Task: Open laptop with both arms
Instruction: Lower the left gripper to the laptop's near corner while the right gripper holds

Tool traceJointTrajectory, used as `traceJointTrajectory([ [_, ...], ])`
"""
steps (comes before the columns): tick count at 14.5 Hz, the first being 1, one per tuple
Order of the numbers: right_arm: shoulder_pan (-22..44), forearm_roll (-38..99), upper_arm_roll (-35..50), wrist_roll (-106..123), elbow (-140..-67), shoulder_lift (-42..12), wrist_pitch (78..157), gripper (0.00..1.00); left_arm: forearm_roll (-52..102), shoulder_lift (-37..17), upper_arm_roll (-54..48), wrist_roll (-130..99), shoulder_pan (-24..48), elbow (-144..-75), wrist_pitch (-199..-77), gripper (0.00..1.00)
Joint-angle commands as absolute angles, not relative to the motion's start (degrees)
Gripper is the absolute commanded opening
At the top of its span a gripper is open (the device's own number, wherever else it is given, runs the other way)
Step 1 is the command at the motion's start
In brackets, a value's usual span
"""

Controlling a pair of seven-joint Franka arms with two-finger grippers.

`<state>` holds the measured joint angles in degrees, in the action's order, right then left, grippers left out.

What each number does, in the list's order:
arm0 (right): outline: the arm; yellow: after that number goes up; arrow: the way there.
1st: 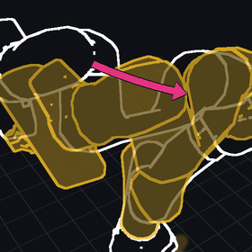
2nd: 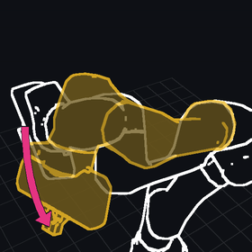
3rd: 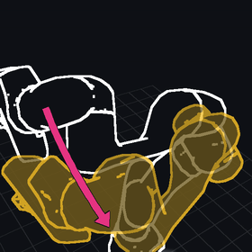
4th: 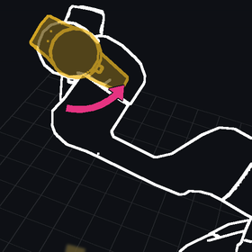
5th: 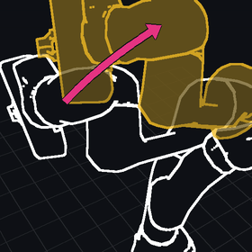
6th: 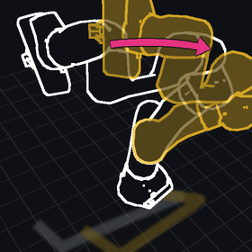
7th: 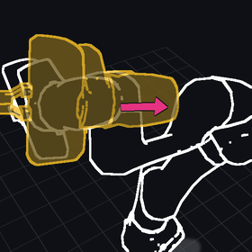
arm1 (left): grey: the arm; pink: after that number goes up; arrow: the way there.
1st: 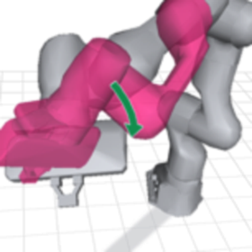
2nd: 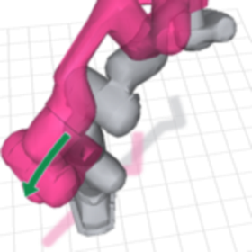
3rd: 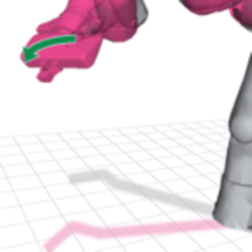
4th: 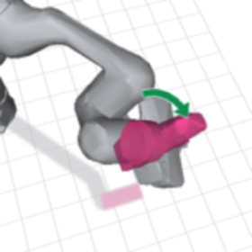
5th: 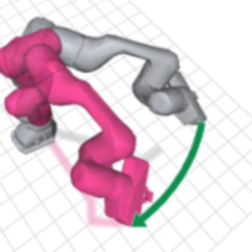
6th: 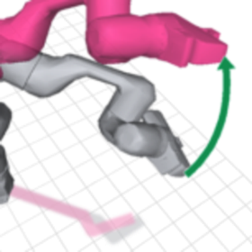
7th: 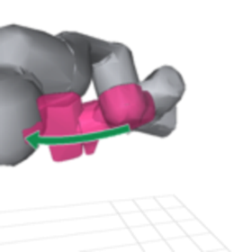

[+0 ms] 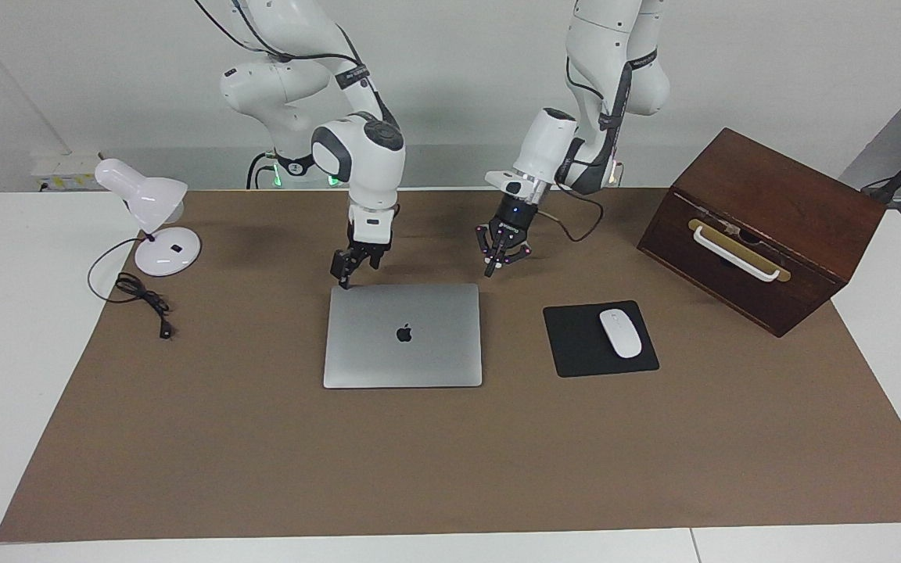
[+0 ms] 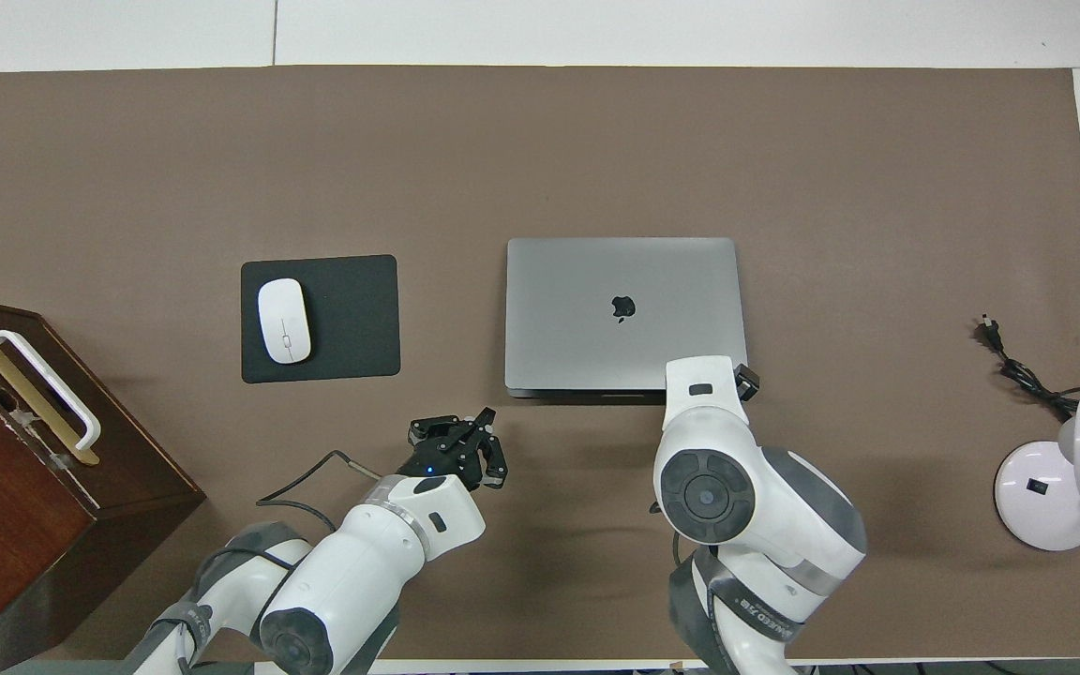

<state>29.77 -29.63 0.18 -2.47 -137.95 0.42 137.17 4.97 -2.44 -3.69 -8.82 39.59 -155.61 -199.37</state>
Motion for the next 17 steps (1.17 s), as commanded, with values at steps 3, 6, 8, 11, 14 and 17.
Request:
traceJointTrajectory([
  [3, 30.23, -33.92, 0.0, -4.92, -137.55, 0.44, 137.64, 1.0, 6.15, -3.25, -2.9, -8.79, 42.97, -155.66, -200.83, 0.0],
  [6, 30.15, -37.17, -0.09, -8.08, -137.55, 0.35, 139.47, 1.0, 5.45, -4.22, -2.72, -7.65, 43.51, -154.87, -200.83, 0.0],
  [8, 29.8, -37.27, 0.0, -8.09, -137.55, -0.17, 141.23, 1.0, 5.36, -4.74, -2.72, -7.56, 43.51, -153.73, -200.83, 0.0],
  [11, 29.53, -37.27, -0.09, -8.26, -137.55, -0.35, 142.12, 1.0, 5.27, -8.51, -2.64, -7.38, 43.24, -150.13, -200.83, 0.0],
  [14, 29.36, -37.27, -0.09, -8.44, -137.55, -0.53, 143.35, 1.0, 3.09, -9.93, -2.55, -6.86, 42.1, -148.71, -200.83, 0.0],
  [17, 29.09, -37.35, -0.09, -8.44, -137.46, -0.88, 144.22, 1.0, -2.09, -10.37, -2.64, -6.86, 37.81, -148.1, -200.83, 0.0],
])
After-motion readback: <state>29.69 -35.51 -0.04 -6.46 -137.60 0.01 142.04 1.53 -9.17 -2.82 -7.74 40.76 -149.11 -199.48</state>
